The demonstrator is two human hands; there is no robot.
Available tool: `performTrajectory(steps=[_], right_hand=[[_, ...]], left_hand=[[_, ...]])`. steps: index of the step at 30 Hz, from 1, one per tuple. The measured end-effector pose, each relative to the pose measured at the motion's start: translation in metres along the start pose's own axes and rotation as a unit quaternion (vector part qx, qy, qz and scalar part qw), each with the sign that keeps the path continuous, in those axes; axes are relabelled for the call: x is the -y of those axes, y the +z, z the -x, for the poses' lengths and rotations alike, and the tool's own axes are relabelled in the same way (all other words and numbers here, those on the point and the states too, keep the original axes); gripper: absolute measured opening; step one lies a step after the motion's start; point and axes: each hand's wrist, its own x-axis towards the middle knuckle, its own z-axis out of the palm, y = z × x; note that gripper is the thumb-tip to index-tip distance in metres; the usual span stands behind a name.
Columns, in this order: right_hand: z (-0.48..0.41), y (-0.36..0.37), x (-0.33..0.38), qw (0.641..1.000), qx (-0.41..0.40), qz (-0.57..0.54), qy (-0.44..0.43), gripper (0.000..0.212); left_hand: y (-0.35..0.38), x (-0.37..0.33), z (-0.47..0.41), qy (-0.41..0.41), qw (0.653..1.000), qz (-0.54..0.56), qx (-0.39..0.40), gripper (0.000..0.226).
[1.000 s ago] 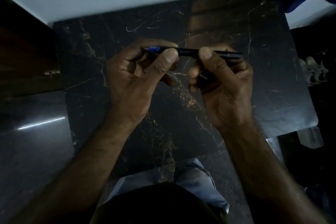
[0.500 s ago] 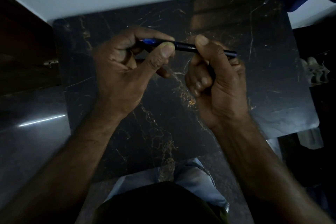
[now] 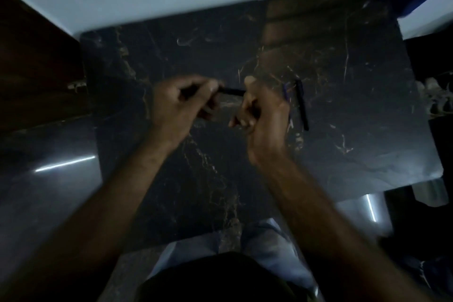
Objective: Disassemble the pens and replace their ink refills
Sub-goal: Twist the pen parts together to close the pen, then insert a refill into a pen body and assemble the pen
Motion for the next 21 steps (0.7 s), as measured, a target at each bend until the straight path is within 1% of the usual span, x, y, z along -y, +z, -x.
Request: performTrajectory(steps=[3, 4, 6, 8, 10, 13, 15, 16, 17, 18, 19, 20, 21], right_hand=[[-0.001, -0.001, -0.021, 0.998, -0.043, 0.052, -0.003, 0.045], [-0.002, -0.003, -0.026, 0.996, -0.045, 0.074, -0.002, 0.046], [-0.006, -0.002, -0.029, 0.994, -0.052, 0.092, 0.025, 0.049], [-0.008, -0.001, -0.030, 0.991, -0.049, 0.105, 0.062, 0.049], [-0.009, 0.002, -0.028, 0.993, -0.035, 0.085, 0.080, 0.042], [-0.013, 0.005, -0.023, 0.997, -0.023, 0.023, 0.072, 0.034], [-0.015, 0.005, -0.017, 0.998, -0.018, -0.012, 0.056, 0.027], [-0.016, 0.004, -0.015, 0.998, -0.018, -0.026, 0.049, 0.025], [-0.015, 0.003, -0.012, 0.998, -0.020, -0.035, 0.045, 0.025], [-0.015, 0.000, -0.010, 0.998, -0.024, -0.041, 0.041, 0.026], [-0.015, -0.002, -0.007, 0.998, -0.027, -0.044, 0.038, 0.027], [-0.015, -0.005, -0.004, 0.998, -0.027, -0.049, 0.034, 0.028], [-0.014, -0.008, -0.002, 0.998, -0.029, -0.051, 0.032, 0.028]], left_hand=[[0.015, 0.013, 0.023, -0.027, 0.999, -0.020, -0.025, 0.012], [0.014, 0.014, 0.025, -0.029, 0.999, -0.008, -0.031, 0.012], [0.012, 0.016, 0.022, -0.024, 0.997, 0.027, -0.062, 0.012], [0.014, 0.017, 0.022, -0.018, 0.996, 0.044, -0.073, 0.013], [0.016, 0.015, 0.020, -0.013, 0.997, 0.039, -0.066, 0.014], [0.014, 0.019, 0.016, -0.005, 0.999, 0.020, -0.034, 0.016], [0.009, 0.026, 0.010, -0.031, 0.998, 0.041, -0.036, 0.024], [0.004, 0.032, 0.004, -0.049, 0.997, 0.022, -0.052, 0.029], [-0.001, 0.039, -0.004, -0.061, 0.994, -0.043, -0.075, 0.031], [-0.007, 0.049, -0.013, -0.069, 0.983, -0.144, -0.092, 0.028], [-0.011, 0.058, -0.022, -0.078, 0.964, -0.235, -0.097, 0.023], [-0.014, 0.066, -0.031, -0.087, 0.946, -0.299, -0.087, 0.022], [-0.014, 0.073, -0.038, -0.092, 0.932, -0.345, -0.060, 0.024]])
